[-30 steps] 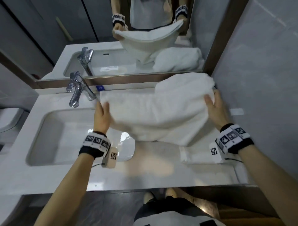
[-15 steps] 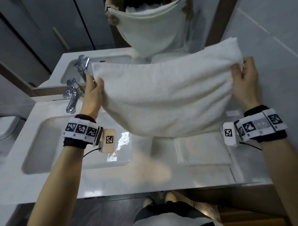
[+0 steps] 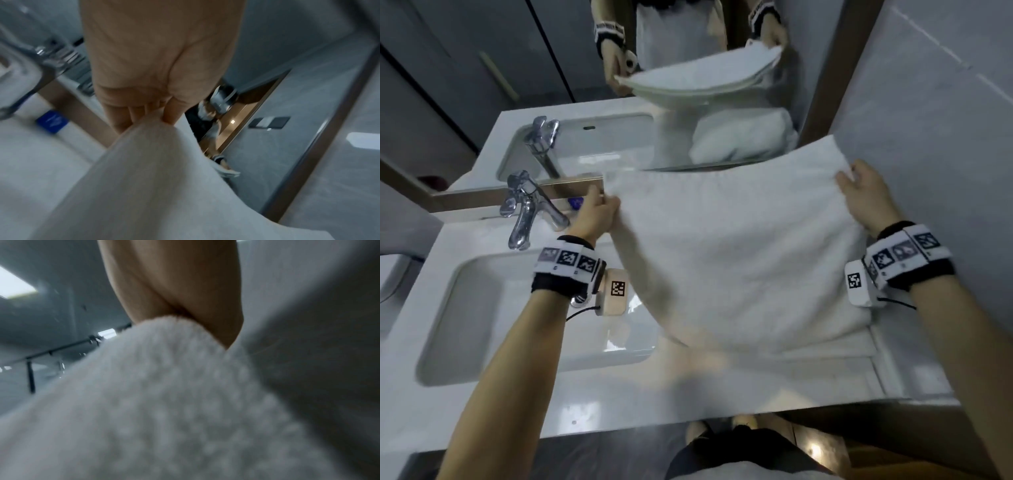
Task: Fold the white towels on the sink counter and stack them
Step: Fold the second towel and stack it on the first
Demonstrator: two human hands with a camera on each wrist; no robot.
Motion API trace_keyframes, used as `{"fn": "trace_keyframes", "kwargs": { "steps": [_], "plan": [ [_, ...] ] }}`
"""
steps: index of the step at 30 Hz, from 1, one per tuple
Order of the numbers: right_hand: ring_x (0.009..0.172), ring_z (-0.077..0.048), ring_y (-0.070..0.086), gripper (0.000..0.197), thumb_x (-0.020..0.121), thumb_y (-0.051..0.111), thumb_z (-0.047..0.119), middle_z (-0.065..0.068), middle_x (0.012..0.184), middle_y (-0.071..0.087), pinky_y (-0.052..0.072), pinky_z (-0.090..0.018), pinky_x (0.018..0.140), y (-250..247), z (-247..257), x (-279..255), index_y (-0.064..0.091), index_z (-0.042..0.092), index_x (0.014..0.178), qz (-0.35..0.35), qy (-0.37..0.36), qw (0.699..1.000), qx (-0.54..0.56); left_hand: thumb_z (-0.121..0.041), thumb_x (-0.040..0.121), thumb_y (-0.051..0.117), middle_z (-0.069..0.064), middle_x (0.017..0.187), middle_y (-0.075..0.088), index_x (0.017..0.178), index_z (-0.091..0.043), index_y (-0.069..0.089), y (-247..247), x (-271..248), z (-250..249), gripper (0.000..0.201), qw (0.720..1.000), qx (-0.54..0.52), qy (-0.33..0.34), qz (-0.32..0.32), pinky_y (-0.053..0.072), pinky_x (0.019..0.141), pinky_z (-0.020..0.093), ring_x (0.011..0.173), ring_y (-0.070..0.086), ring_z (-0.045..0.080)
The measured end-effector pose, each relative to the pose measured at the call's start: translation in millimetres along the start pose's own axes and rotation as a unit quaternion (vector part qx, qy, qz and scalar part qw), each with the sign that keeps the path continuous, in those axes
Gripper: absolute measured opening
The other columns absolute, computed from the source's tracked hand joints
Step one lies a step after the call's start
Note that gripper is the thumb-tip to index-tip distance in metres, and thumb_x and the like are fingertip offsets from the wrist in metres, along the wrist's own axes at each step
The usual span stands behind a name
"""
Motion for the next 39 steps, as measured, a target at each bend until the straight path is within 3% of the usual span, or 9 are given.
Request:
{"fn": "trace_keyframes", "kwargs": {
  "steps": [4,8,11,15,19,21,26,33,39],
  "plan": [
    [0.1,-0.035,0.054,0.014,0.098,0.042,0.018,-0.029,0.114,0.056,0.036,-0.035,0.077,37.7,-28.2,16.6,0.045,0.006,0.092,0.03,0.05,0.997,-0.055,-0.004,0.094,0.045,0.012,0.095,0.049,0.106,-0.007,0.041,47.5,20.3,53.1,0.014,0.995,0.023,-0.077,0.055,0.047,0.068,0.037,0.076,0.052,0.021],
    [0.11,-0.036,0.053,0.02,0.097,0.04,0.011,-0.027,0.12,0.055,0.039,-0.037,0.09,48.4,-43.6,28.1,0.051,-0.002,0.107,0.007,0.09,0.996,-0.028,-0.011,0.092,0.053,0.014,0.105,0.057,0.119,0.006,0.052,57.4,36.2,67.4,0.031,0.997,0.011,-0.071,-0.02,0.045,0.082,0.034,0.094,0.053,0.021],
    [0.112,-0.036,0.054,0.027,0.096,0.042,0.013,-0.026,0.12,0.057,0.04,-0.037,0.091,53.9,-58.9,26.7,0.053,-0.004,0.113,0.018,0.133,0.991,-0.004,-0.023,0.095,0.05,0.015,0.094,0.059,0.111,0.006,0.06,66.8,43.1,84.1,0.034,0.994,-0.04,-0.096,-0.022,0.045,0.075,0.034,0.082,0.053,0.021],
    [0.083,-0.029,0.052,0.034,0.098,0.042,0.03,-0.016,0.077,0.053,0.034,-0.032,0.071,67.3,-84.2,2.2,0.052,0.004,0.079,0.082,0.192,0.978,0.004,-0.041,0.1,0.033,0.017,0.094,0.052,0.086,-0.007,0.055,92.6,31.1,124.5,0.042,0.979,-0.002,-0.179,0.096,0.043,0.089,0.04,0.092,0.05,0.024],
    [0.098,-0.023,0.06,0.033,0.093,0.052,0.033,-0.01,0.105,0.065,0.046,-0.035,0.089,68.6,-99.1,-22.7,0.065,0.004,0.106,0.072,0.218,0.969,0.093,-0.017,0.097,0.042,0.009,0.085,0.056,0.099,-0.002,0.052,97.7,21.6,135.7,0.018,0.984,-0.021,-0.139,0.111,0.045,0.069,0.027,0.089,0.049,0.022],
    [0.095,-0.021,0.06,0.024,0.093,0.053,0.026,-0.011,0.106,0.066,0.046,-0.031,0.08,63.9,-93.7,-28.3,0.064,0.007,0.103,0.057,0.187,0.975,0.103,-0.013,0.096,0.043,0.003,0.078,0.049,0.095,-0.004,0.046,94.4,18.3,128.1,0.009,0.988,-0.012,-0.109,0.112,0.042,0.058,0.02,0.079,0.046,0.019],
    [0.1,-0.022,0.058,0.028,0.097,0.046,0.023,-0.005,0.107,0.062,0.042,-0.027,0.082,48.2,-79.0,-33.2,0.058,0.003,0.112,0.024,0.124,0.99,0.065,-0.018,0.098,0.044,0.008,0.076,0.046,0.1,-0.012,0.033,78.5,20.3,110.5,0.013,0.993,0.015,-0.064,0.103,0.037,0.064,0.03,0.069,0.045,0.02],
    [0.096,-0.031,0.057,0.029,0.097,0.044,0.018,-0.026,0.113,0.061,0.04,-0.032,0.079,58.1,-99.5,-49.6,0.055,-0.008,0.105,0.109,0.177,0.977,-0.057,-0.023,0.094,0.053,0.021,0.128,0.056,0.122,0.004,0.052,83.0,-6.2,147.1,0.039,0.951,0.167,-0.181,0.187,0.042,0.102,0.041,0.117,0.053,0.035],
    [0.108,-0.033,0.057,0.026,0.097,0.044,0.019,-0.019,0.119,0.061,0.042,-0.043,0.097,40.9,-93.0,-57.6,0.056,0.002,0.113,0.121,0.157,0.979,-0.053,-0.009,0.094,0.045,0.016,0.127,0.054,0.128,-0.005,0.043,73.2,-30.4,133.0,0.034,0.969,-0.041,-0.179,0.166,0.049,0.082,0.037,0.099,0.056,0.026]
  ]
}}
Point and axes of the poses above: each hand's wrist, its own x-axis towards the middle knuckle, its own y-axis out of the palm, z = x × y, the point moved 8 cm from there along x, towards the middle knuckle
